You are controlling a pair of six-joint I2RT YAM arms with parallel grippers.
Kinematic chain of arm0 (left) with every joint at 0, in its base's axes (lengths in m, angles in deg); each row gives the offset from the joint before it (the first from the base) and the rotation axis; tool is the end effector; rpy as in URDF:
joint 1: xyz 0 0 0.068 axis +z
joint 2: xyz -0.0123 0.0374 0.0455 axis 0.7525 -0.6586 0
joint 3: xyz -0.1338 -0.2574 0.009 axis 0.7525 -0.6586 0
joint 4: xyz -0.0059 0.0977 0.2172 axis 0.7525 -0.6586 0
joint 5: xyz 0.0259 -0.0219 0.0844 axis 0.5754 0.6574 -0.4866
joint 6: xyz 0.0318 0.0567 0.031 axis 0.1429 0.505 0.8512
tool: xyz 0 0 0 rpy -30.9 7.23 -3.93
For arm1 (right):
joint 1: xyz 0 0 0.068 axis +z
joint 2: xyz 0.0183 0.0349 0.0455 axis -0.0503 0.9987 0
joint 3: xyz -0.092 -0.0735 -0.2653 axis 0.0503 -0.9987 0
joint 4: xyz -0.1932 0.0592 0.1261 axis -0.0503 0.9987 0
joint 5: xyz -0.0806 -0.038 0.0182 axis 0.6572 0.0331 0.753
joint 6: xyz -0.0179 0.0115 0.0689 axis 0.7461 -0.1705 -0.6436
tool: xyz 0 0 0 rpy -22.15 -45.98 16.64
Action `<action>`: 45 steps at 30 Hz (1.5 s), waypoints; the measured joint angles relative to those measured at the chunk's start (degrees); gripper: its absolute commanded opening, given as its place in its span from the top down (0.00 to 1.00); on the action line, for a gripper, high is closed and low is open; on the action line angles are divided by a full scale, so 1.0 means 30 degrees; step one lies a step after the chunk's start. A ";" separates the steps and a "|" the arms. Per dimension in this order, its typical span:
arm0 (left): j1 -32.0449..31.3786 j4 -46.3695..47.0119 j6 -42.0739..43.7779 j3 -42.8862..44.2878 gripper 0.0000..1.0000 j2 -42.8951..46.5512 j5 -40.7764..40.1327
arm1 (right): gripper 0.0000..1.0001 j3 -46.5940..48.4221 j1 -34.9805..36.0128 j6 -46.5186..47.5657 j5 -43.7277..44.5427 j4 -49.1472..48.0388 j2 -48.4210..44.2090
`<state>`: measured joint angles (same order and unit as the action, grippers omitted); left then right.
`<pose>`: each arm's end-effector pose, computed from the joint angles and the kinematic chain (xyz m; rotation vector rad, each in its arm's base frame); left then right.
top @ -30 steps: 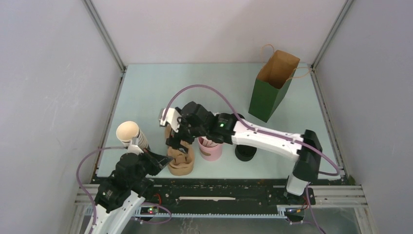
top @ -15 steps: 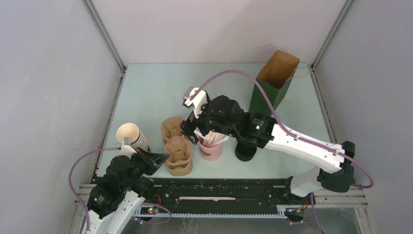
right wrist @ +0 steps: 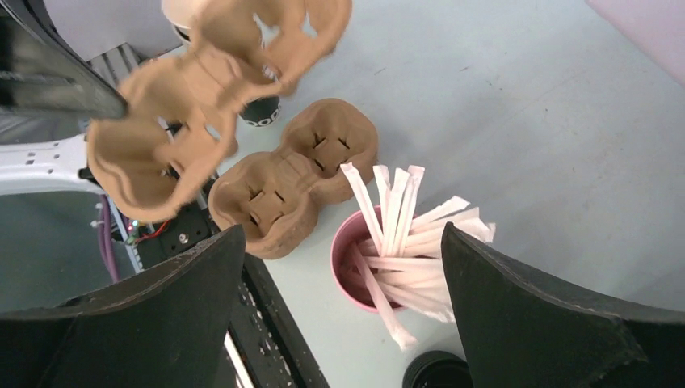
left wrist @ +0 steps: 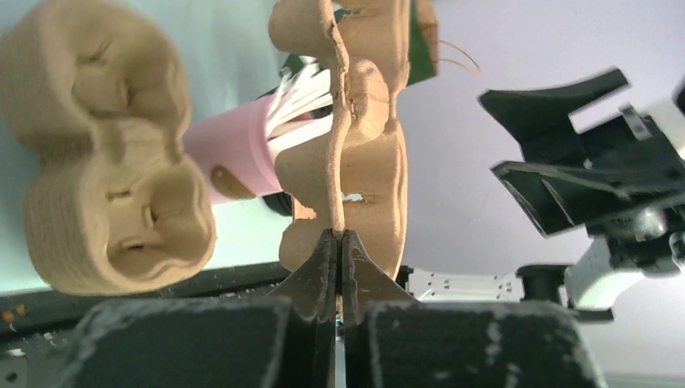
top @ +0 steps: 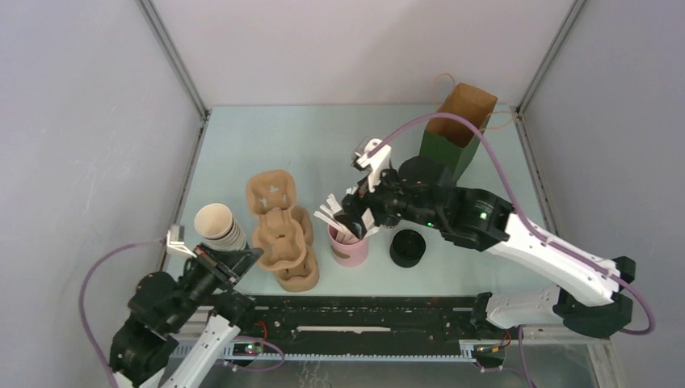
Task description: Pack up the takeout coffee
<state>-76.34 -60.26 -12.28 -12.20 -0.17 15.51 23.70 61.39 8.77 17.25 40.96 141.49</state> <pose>-0.0158 0.0052 0.2935 -0.6148 1.8462 -1.1860 0.1156 0.2276 0.4445 -0.9823 1.7142 0.6704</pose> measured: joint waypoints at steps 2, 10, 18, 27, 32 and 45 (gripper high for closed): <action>0.0000 0.0124 0.1792 0.1668 1.00 -0.1005 0.0277 | 0.00 -0.0073 -0.0080 0.0138 -0.0350 0.0357 -0.0736; 0.0000 0.0692 1.0382 1.0076 1.00 -0.8750 0.2259 | 0.06 0.0554 -0.0160 0.2091 -0.1515 0.1217 -0.3045; -0.0087 0.2769 1.2808 1.0958 1.00 -1.3857 0.4524 | 0.19 0.2550 0.0634 0.4809 -0.0699 0.2135 -0.2586; -0.2958 0.4590 1.3318 1.2145 1.00 -1.6568 0.4983 | 0.20 0.2543 0.0729 0.7468 -0.0051 0.2280 -0.2521; -0.4641 0.5020 1.3566 1.2910 1.00 -1.7435 0.4524 | 0.20 0.1464 0.0532 0.8116 -0.0124 0.1829 -0.2892; -0.7344 0.5311 1.4338 1.3981 1.00 -1.9220 0.2404 | 0.13 -0.0073 0.0197 0.8072 -0.0415 0.0532 -0.5683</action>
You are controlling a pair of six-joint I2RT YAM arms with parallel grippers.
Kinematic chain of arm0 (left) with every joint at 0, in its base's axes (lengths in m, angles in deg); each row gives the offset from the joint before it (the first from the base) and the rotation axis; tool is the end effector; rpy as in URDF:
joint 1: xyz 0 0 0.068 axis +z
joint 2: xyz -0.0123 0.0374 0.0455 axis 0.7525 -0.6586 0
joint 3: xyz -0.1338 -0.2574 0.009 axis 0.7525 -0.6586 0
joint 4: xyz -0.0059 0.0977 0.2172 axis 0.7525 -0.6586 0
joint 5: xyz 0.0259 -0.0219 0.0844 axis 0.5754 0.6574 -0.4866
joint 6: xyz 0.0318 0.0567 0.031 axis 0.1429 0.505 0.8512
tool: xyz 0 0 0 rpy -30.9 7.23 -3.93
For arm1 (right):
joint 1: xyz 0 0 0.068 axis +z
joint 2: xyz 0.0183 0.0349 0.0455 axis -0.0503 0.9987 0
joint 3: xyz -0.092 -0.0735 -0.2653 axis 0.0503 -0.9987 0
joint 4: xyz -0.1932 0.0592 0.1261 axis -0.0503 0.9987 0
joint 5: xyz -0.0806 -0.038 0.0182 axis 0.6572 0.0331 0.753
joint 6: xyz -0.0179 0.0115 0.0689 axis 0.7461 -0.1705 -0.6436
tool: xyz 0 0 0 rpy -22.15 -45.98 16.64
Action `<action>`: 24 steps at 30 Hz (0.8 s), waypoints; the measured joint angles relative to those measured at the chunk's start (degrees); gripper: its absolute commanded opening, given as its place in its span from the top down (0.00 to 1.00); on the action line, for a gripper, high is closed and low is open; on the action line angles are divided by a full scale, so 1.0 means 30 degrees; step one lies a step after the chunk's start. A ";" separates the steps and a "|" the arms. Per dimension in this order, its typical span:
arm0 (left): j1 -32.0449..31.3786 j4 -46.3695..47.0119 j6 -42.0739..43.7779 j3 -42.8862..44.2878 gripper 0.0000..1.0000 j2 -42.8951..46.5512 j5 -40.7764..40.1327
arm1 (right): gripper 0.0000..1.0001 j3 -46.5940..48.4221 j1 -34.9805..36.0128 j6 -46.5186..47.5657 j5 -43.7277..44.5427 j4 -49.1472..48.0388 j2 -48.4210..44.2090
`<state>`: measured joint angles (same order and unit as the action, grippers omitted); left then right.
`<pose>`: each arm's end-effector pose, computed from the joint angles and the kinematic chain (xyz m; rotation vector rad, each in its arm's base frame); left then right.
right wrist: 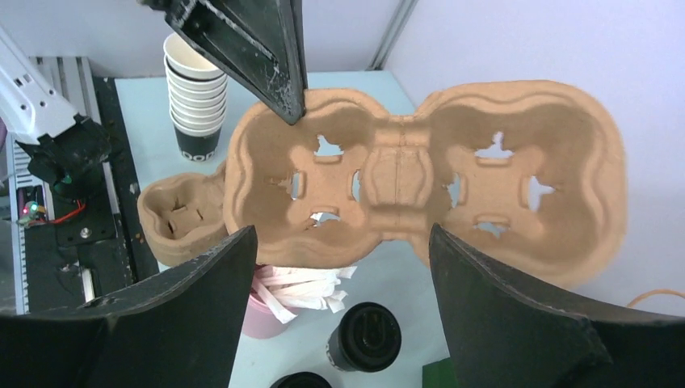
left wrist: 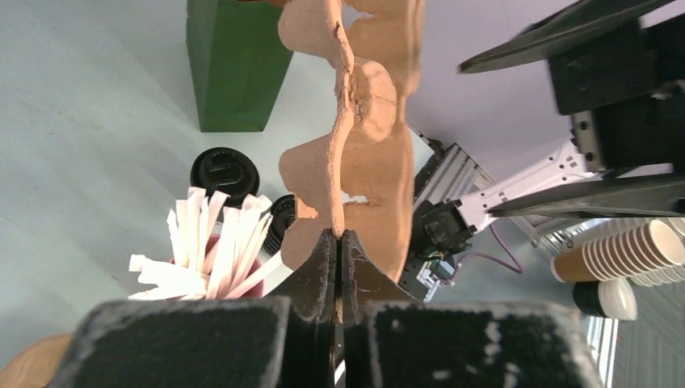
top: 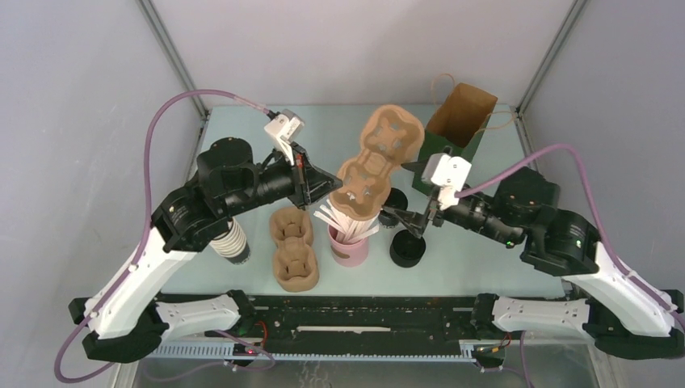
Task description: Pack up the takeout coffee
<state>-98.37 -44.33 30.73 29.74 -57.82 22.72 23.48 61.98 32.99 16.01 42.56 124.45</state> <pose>0.1034 -0.1370 0.4892 0.5566 1.8142 -1.0486 0.0667 0.1326 0.4940 -1.1259 1.2411 0.4932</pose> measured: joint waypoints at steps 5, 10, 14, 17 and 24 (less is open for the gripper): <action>-0.0124 -0.0277 0.0175 0.0058 1.00 -0.0160 -0.1719 | 0.09 -0.0175 0.0000 -0.0087 0.0211 -0.0153 -0.0991; -0.0532 -0.0299 0.0481 0.0415 1.00 -0.0517 -0.2120 | 0.10 -0.0532 -0.0204 0.0015 0.0743 -0.0299 -0.1180; -0.1362 -0.0284 0.0539 0.0925 1.00 -0.1246 -0.2200 | 0.11 0.0175 -0.0838 0.0233 0.0765 -0.0576 0.0321; -0.1734 -0.0291 0.0546 0.1093 1.00 -0.1661 -0.2200 | 0.12 0.0248 -0.1552 0.0342 0.0408 -0.0816 0.1362; -0.2106 -0.0401 0.0546 0.1282 1.00 -0.2069 -0.2200 | 0.19 -0.0707 -0.3949 0.0189 -0.1537 -0.0991 0.1617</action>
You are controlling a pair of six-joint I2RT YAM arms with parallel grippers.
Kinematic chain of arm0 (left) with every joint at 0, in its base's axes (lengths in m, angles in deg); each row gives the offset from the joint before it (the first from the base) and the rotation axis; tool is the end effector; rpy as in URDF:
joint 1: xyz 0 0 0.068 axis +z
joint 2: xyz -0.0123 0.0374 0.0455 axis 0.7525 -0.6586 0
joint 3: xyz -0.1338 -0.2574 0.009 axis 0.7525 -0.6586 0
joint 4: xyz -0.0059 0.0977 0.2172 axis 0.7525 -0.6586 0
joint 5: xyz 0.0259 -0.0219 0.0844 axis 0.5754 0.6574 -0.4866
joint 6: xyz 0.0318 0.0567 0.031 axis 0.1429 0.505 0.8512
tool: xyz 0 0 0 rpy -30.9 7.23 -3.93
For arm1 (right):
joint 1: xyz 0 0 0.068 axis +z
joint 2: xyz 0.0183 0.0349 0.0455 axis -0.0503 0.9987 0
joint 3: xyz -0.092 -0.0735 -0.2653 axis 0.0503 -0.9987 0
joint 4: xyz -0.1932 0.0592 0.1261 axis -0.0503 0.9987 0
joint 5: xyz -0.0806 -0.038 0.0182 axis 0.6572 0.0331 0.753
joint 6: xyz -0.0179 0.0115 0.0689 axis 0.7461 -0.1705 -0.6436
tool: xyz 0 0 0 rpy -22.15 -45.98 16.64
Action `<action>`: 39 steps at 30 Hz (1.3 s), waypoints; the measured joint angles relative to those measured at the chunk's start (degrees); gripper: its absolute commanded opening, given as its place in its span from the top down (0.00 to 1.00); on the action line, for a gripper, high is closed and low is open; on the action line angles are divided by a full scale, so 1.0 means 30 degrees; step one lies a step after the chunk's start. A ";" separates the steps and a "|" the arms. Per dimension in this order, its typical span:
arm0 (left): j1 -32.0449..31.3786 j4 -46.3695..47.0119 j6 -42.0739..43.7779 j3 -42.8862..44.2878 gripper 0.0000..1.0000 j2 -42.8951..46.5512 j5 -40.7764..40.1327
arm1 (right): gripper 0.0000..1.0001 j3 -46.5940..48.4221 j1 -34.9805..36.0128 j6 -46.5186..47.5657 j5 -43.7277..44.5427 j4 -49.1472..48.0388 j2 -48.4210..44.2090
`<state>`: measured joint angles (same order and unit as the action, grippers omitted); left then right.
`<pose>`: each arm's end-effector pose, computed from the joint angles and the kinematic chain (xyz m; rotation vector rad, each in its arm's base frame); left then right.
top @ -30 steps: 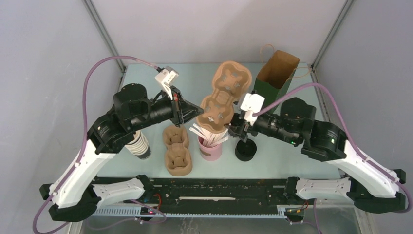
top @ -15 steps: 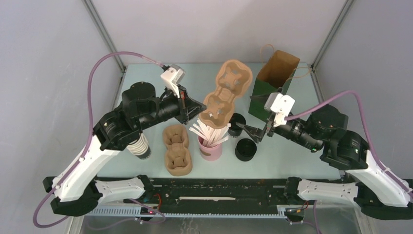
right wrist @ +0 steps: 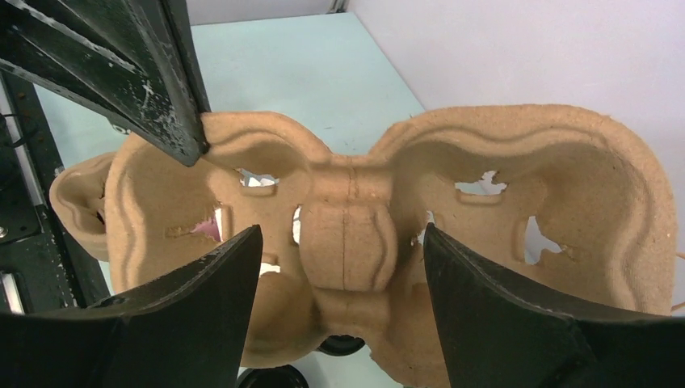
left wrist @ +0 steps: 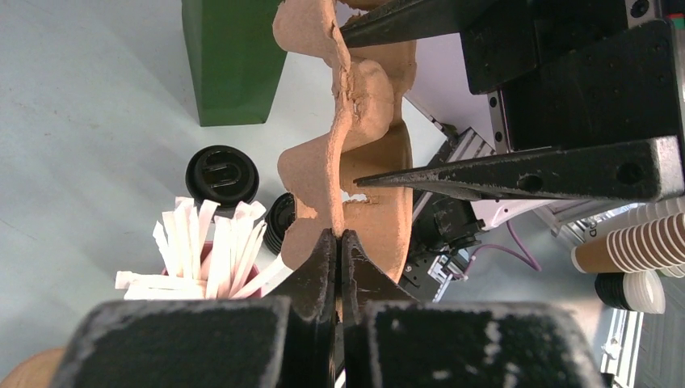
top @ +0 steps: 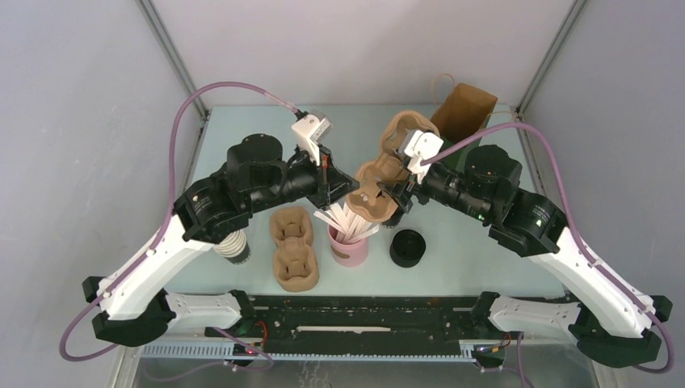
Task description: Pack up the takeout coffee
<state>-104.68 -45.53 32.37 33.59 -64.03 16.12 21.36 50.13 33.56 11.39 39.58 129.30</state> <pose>0.1116 -0.1705 0.4881 0.6119 1.8553 -0.9793 0.1113 0.1489 0.4773 -1.0859 1.3562 0.3848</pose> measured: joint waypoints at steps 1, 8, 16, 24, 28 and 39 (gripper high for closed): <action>-0.0022 0.0000 0.0000 0.0029 1.00 0.0000 0.0000 | 0.19 -0.0102 -0.0248 -0.0044 -0.0240 -0.0051 -0.0087; -0.0124 -0.0022 0.0109 0.0029 1.00 -0.0073 0.0036 | 0.20 -0.0364 -0.0845 -0.0051 -0.0845 -0.0408 -0.0204; -0.0248 -0.0109 0.0124 0.0270 1.00 -0.0342 0.0087 | 0.31 -0.0372 -0.1224 -0.0073 -0.0969 -0.0495 -0.0029; -0.0299 -0.0364 0.0138 0.0714 0.96 -0.0627 0.0080 | 0.42 -0.0481 -0.1428 -0.0102 -0.1137 -0.0561 0.0000; -0.0306 -0.0364 0.0138 0.0743 0.88 -0.0656 0.0051 | 0.44 -0.0488 -0.1435 -0.0138 -0.1231 -0.0561 0.0000; -0.0335 -0.0481 0.0481 0.1545 0.26 -0.0663 -0.0393 | 0.48 -0.0816 -0.1581 -0.0175 -0.0809 -0.0532 -0.0073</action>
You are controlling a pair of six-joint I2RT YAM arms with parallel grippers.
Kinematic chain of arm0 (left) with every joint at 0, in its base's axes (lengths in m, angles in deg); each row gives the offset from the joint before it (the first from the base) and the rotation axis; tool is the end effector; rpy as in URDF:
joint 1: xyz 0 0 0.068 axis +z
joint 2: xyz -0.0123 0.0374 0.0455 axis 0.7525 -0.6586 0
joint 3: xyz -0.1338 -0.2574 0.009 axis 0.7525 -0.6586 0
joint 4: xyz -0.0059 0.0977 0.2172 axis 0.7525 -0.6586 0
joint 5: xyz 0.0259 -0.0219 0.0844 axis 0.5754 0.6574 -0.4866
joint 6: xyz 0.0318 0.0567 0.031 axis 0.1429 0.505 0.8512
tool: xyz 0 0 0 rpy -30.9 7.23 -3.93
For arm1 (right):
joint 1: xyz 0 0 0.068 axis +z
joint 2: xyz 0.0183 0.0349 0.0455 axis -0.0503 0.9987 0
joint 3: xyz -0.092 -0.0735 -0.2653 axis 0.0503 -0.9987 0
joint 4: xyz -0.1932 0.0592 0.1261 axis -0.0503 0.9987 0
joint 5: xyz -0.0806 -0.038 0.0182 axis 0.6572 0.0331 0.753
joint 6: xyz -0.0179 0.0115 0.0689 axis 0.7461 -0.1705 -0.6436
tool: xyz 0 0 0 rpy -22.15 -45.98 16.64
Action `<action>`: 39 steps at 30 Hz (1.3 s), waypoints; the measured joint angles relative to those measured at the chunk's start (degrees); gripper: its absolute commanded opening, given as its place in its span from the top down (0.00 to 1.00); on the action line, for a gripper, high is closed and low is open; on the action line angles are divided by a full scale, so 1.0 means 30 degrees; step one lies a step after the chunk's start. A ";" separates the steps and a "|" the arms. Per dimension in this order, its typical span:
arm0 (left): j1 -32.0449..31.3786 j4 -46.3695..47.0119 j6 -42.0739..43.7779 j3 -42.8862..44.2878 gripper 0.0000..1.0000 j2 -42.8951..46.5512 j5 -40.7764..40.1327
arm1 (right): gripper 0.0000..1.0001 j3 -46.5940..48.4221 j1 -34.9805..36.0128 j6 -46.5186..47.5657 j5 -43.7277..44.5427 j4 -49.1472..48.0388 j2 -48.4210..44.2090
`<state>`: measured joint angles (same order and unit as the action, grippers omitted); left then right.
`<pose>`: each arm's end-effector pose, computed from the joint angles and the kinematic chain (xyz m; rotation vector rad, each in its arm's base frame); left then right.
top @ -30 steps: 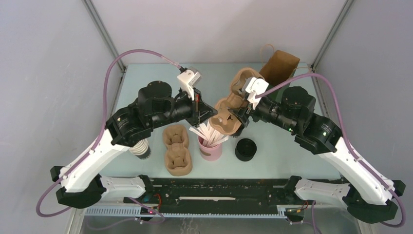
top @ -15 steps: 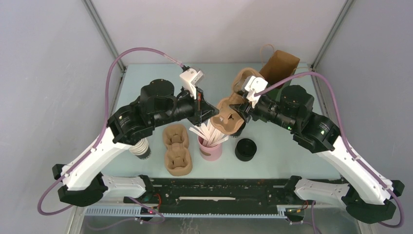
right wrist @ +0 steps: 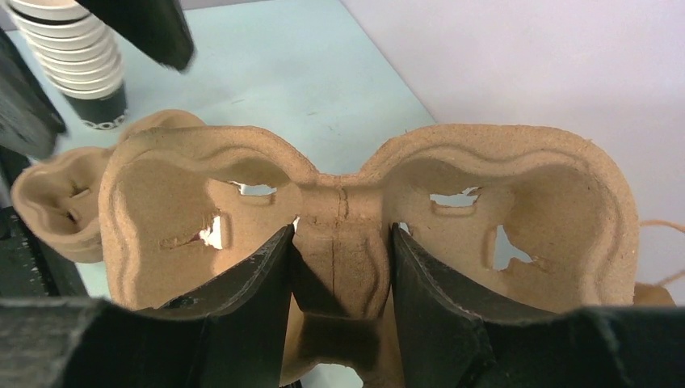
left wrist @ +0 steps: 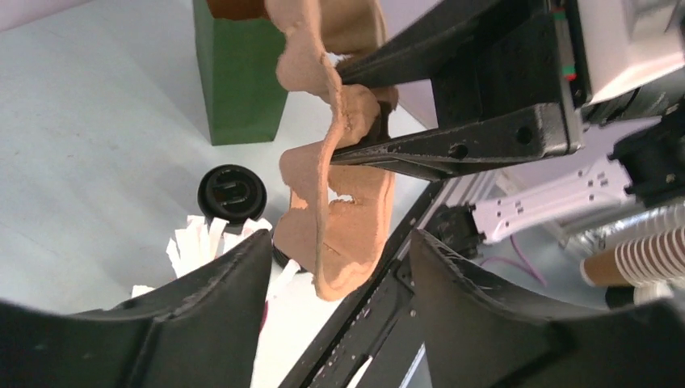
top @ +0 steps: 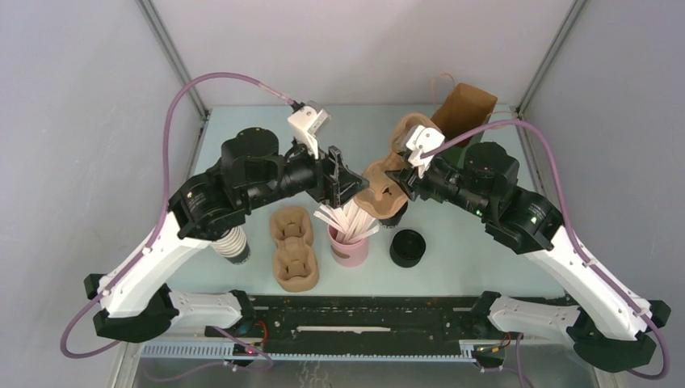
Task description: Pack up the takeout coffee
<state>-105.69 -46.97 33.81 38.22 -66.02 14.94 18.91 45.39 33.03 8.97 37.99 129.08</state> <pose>0.1110 -0.1739 0.5023 0.6286 1.8212 -0.9664 0.1241 0.1440 0.4682 -1.0531 1.3938 0.3657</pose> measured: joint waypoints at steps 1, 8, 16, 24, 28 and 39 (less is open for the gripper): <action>-0.0007 -0.0015 0.0000 0.0168 0.22 0.0015 -0.0328 | 0.48 -0.0022 -0.0073 -0.0015 0.0233 0.0080 -0.0044; 0.0597 0.0131 0.0051 0.0954 0.14 0.0168 -0.3009 | 0.47 -0.0197 -0.0605 -0.0095 0.4029 0.1239 -0.1239; 0.2412 0.2317 -0.0590 0.1683 0.11 -0.1792 -0.3570 | 0.46 -0.0342 -0.0721 -0.0102 0.7723 0.4182 -0.5406; 0.2514 0.3840 -0.0488 0.7774 0.05 -0.9916 -0.2550 | 0.44 -0.0335 -0.0721 -0.0896 0.8874 0.6914 -0.9493; 0.2506 0.3927 -0.0044 1.1271 0.06 -1.4156 -0.2426 | 0.44 -0.0335 -0.0721 -0.1450 0.8888 0.7774 -1.0950; 0.2535 0.6120 0.0736 1.2961 0.29 -1.8637 -0.3927 | 0.45 0.0138 -0.0721 -0.2484 0.7504 0.9471 -1.2743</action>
<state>-98.08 -28.61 36.02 77.10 -121.93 3.16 19.33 43.22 25.58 31.48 66.40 90.85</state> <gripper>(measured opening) 0.769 0.557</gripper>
